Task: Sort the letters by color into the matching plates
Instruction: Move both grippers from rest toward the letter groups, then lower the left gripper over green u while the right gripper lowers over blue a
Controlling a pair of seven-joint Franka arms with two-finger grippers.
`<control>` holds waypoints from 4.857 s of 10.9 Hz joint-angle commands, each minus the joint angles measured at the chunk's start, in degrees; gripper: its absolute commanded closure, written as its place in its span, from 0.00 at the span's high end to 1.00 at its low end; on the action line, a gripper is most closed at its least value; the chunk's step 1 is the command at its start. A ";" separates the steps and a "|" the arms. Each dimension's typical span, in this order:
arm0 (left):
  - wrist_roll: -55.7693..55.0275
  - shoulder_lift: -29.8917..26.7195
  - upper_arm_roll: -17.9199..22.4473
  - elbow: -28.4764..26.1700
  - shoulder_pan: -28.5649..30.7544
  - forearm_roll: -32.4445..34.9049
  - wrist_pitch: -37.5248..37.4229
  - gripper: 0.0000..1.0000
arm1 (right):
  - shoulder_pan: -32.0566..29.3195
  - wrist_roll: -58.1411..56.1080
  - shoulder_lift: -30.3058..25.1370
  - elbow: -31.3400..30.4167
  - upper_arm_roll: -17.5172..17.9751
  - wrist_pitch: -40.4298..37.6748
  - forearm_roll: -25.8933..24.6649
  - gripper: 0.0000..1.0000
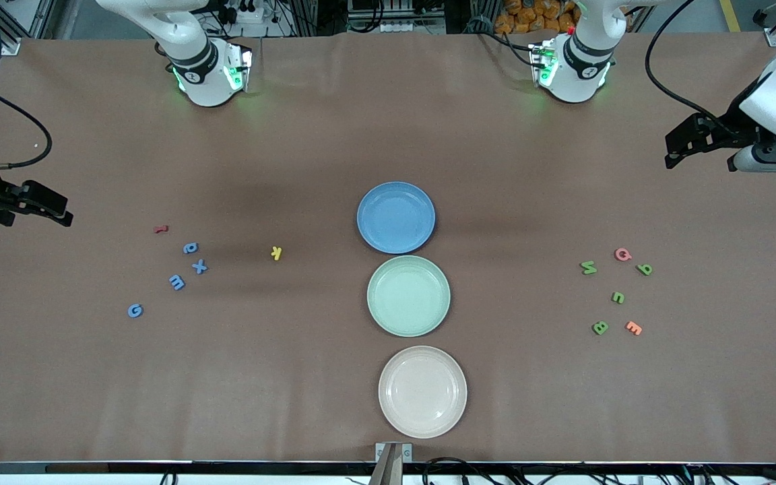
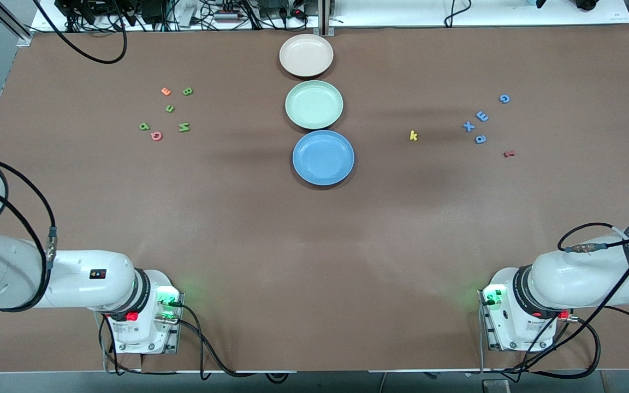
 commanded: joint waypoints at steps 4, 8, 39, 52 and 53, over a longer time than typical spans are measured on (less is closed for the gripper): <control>-0.45 3.53 -0.21 0.34 0.43 0.78 -0.63 1.00 | -0.30 -0.31 -0.53 -0.29 0.26 -0.36 -0.49 1.00; -1.95 6.70 -0.20 -4.92 1.30 1.82 7.36 1.00 | -0.30 -0.22 -0.62 -5.45 0.43 4.28 0.21 1.00; 31.81 40.63 1.73 -8.80 7.63 5.09 48.51 0.88 | -3.29 -9.36 11.51 -50.91 5.44 61.16 2.68 1.00; 24.16 40.81 1.29 -10.03 7.11 5.00 48.24 0.76 | -3.90 -9.27 14.68 -52.50 5.44 66.79 0.65 0.88; 24.07 40.81 1.29 -10.03 7.02 5.00 48.24 0.75 | -3.90 -9.18 14.59 -52.50 5.44 66.79 0.65 0.88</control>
